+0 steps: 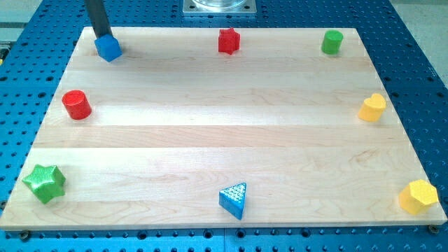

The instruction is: Place the cube above the red circle

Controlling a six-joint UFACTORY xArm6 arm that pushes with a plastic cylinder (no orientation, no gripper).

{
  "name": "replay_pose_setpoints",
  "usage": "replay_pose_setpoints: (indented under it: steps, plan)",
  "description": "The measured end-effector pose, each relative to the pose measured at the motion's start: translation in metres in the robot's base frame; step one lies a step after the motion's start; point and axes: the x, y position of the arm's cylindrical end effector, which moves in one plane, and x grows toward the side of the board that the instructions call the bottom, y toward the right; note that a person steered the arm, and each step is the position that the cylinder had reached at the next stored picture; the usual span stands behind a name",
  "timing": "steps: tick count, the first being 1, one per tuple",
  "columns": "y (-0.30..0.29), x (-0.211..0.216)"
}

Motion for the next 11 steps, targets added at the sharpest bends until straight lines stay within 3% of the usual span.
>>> replay_pose_setpoints:
  steps: [1,3,5,6,7,9,10,11]
  plan:
    - [0.004,0.015]
    - [0.045,-0.017]
    - [0.033,0.070]
    - [0.031,0.093]
    - [0.031,0.093]
    - [0.034,0.034]
    - [0.040,0.033]
    - [0.088,0.035]
